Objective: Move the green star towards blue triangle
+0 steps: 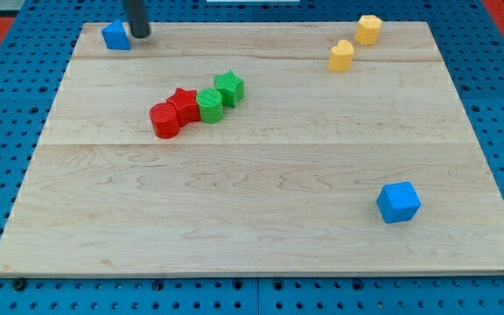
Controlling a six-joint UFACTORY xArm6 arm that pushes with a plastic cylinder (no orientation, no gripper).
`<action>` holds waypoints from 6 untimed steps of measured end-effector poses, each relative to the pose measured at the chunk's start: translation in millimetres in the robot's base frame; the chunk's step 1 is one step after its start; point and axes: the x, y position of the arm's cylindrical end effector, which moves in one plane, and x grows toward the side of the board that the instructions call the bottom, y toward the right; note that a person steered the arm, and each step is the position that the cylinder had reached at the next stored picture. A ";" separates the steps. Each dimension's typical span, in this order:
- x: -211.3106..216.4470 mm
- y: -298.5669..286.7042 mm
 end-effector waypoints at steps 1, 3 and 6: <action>10.6 119.9; 143.0 160.3; 99.4 26.8</action>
